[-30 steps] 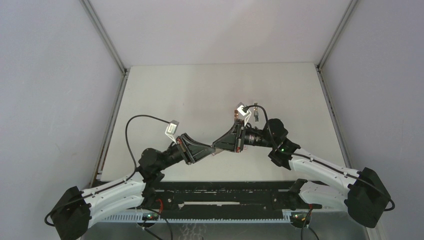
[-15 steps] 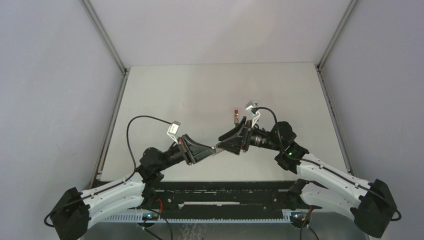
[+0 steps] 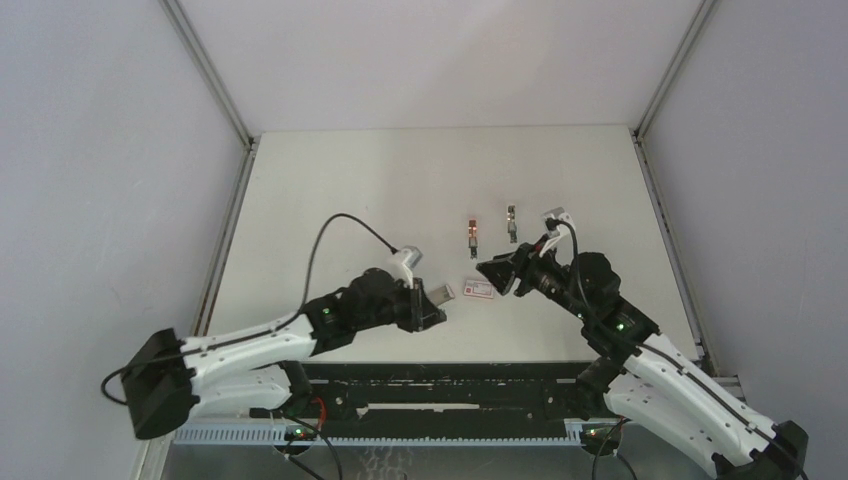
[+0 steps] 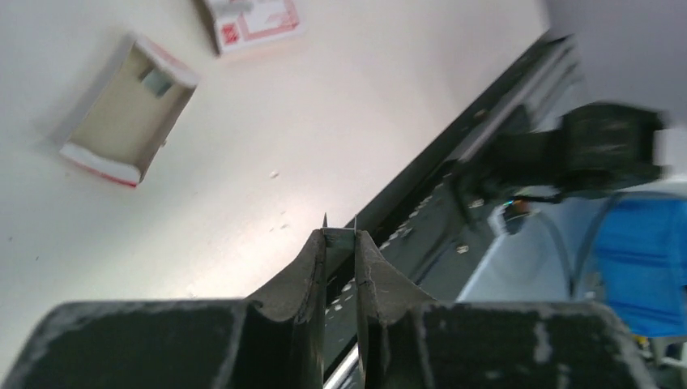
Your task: Load the staples into the stapler
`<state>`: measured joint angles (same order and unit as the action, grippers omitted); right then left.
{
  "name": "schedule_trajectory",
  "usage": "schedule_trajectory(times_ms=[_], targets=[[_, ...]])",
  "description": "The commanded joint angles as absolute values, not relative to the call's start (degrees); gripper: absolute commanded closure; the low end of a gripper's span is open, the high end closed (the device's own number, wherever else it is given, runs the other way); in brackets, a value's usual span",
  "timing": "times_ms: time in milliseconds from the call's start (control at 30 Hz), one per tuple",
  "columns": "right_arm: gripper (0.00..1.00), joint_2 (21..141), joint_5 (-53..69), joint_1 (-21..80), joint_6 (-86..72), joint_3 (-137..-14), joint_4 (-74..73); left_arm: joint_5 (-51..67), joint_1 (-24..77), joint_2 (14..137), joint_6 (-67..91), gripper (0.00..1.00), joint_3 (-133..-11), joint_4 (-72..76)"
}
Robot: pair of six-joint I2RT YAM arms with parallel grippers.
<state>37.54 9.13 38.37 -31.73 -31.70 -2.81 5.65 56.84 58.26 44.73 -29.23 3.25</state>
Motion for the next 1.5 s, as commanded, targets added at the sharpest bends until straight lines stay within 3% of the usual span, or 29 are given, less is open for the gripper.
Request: schedule_trajectory(times_ms=[0,433,800,933,1200,1467], targets=[[0.47,33.48,0.4,38.49,-27.26,-30.21,-10.71,1.02,60.0,68.97,41.25,0.93,-37.37,-5.61],[0.48,27.13,-0.22,38.54,-25.31,-25.85,-11.77,-4.73,64.78,92.46,39.47,0.94,-57.01,-22.9],[0.48,26.72,1.54,38.33,-24.24,-24.88,-11.19,-8.34,66.88,101.78,38.76,0.89,-65.12,-30.07],[0.48,26.4,1.49,38.32,-24.65,-24.34,-10.9,-9.31,66.88,103.3,36.72,0.81,-66.31,-31.8],[0.48,25.68,1.14,38.28,-25.21,-24.02,-11.15,-7.72,66.94,103.29,35.45,0.55,-65.66,-30.22],[0.48,25.79,0.58,38.23,-26.0,-24.05,-11.42,-2.14,66.93,100.91,37.36,0.53,-60.95,-22.83]])
